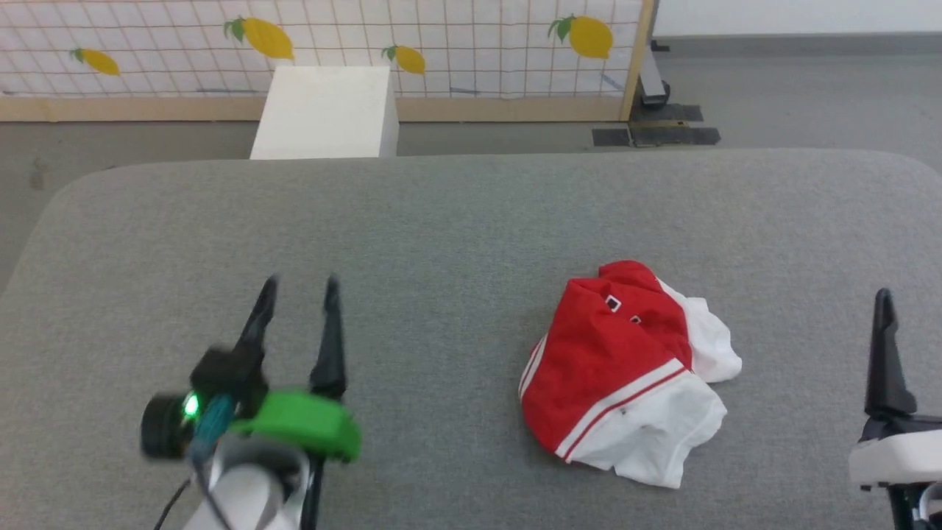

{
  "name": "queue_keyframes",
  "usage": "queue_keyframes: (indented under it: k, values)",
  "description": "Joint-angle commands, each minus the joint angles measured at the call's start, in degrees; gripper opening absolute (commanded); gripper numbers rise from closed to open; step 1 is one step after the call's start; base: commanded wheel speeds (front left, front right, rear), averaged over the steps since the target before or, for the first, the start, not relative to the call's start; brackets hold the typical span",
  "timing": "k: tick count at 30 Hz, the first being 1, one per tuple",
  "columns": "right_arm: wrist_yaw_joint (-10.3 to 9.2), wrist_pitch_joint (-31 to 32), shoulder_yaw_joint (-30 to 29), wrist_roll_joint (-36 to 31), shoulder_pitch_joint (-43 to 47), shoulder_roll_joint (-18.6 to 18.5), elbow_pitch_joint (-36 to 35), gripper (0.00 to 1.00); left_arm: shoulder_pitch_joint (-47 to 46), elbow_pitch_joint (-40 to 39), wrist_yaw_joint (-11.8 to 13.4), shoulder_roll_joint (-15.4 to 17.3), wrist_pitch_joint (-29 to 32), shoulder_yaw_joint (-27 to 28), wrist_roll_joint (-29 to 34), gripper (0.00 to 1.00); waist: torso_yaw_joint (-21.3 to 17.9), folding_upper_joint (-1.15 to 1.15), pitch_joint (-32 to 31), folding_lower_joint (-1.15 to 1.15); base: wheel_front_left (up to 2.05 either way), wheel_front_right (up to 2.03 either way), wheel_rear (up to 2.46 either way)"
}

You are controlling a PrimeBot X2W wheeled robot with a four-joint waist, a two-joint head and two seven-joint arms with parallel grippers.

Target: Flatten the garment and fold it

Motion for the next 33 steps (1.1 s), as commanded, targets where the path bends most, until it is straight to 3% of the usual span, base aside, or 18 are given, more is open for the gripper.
queue_keyframes:
  k: [1, 7, 13, 18, 22, 27, 33]
  values:
    - [-0.09, -0.46, 0.54, 0.48, 1.02, 0.04, 0.48, 1.0, 3.31, -1.49, 1.42, 0.68, -1.08, 0.58, 1.3, 1.0, 0.72, 0.0, -0.64, 0.0, 0.0, 0.0, 0.0]
    - [-0.09, -1.49, 1.25, 1.39, 2.64, 0.04, 2.34, 1.0, 14.15, -7.13, 5.12, -0.06, -2.41, 4.31, 3.93, 1.0, 1.83, 0.0, -0.76, 0.0, 0.0, 0.0, 0.0]
    - [-0.09, -1.27, 0.33, 1.52, 1.12, 0.04, 3.14, 1.0, 16.51, -9.09, 3.26, -2.32, -2.45, 5.81, 5.61, 1.0, 3.7, 0.0, 0.49, 0.0, 0.0, 0.0, 0.0]
    - [-0.09, 4.85, -0.12, 3.18, -6.46, -0.02, 2.22, 1.0, 15.19, -10.17, 2.02, -4.37, -2.46, 7.77, 6.58, 1.0, 4.66, 0.0, 3.89, 0.0, 0.0, 0.0, 0.0]
    - [-0.09, 13.42, 5.35, 5.06, -13.74, -5.3, 3.66, 1.0, 14.78, -10.58, 1.05, -6.72, -2.46, 9.66, 6.65, 1.0, 4.92, 0.0, 6.97, 0.0, 0.0, 0.0, 0.0]
    - [-0.09, 22.54, 10.99, 10.28, -21.22, -13.32, 10.54, 1.0, 14.06, -9.96, -1.04, -9.16, -2.46, 11.33, 7.81, 1.0, 5.97, 0.0, 9.48, 0.0, 0.0, 0.0, 0.0]
    - [-0.09, 31.93, 10.96, 14.19, -24.45, -15.37, 20.56, 1.0, 13.3, -9.12, -3.49, -11.53, -2.46, 12.39, 9.32, 1.0, 7.57, 0.0, 11.33, 0.0, 0.0, 0.0, 0.0]
